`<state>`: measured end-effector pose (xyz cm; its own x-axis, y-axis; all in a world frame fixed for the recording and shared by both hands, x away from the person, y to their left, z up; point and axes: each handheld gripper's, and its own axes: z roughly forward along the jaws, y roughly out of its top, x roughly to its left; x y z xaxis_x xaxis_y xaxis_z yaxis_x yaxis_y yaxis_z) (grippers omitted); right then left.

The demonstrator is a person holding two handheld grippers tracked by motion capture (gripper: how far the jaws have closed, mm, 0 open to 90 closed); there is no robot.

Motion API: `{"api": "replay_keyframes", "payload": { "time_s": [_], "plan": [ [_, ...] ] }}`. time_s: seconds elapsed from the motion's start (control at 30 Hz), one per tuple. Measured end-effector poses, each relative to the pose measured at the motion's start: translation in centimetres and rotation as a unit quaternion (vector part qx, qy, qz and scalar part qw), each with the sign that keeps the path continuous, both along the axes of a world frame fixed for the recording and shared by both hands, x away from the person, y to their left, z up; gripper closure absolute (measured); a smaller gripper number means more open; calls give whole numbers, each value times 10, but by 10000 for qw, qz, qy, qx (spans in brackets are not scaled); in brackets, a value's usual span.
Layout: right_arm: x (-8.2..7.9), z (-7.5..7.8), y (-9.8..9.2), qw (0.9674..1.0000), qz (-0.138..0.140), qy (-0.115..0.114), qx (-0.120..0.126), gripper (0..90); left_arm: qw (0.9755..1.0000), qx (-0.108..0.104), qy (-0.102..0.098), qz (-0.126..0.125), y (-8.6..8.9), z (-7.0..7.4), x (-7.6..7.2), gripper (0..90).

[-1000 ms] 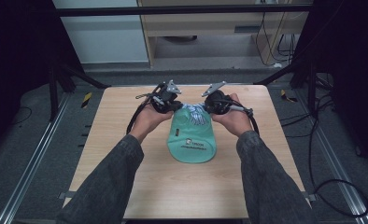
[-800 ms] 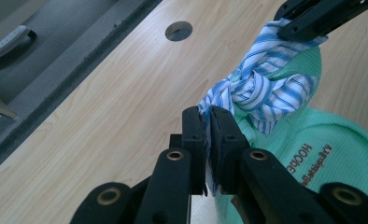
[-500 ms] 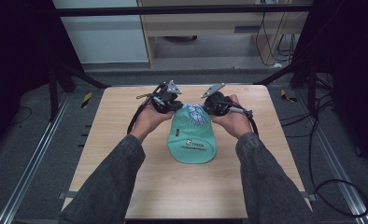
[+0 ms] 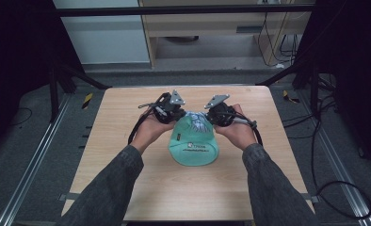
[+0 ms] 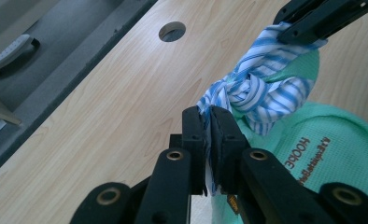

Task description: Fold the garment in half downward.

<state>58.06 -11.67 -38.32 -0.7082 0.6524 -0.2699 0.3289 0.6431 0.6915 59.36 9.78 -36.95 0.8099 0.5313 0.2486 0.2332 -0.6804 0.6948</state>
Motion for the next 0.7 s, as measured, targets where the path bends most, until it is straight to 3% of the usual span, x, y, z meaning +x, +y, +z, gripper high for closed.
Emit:
{"api": "replay_keyframes", "payload": {
  "time_s": [0.43, 0.7],
  "plan": [
    [-33, -19, 6, 9994, 235, -201, -152, 845, 9999, -100, 38, -116, 12, -21, -31, 850],
    [-48, -32, 5, 9988, 423, -153, -181, 845, 9997, -157, 140, -144, 15, -34, -45, 851]
  ]
}}
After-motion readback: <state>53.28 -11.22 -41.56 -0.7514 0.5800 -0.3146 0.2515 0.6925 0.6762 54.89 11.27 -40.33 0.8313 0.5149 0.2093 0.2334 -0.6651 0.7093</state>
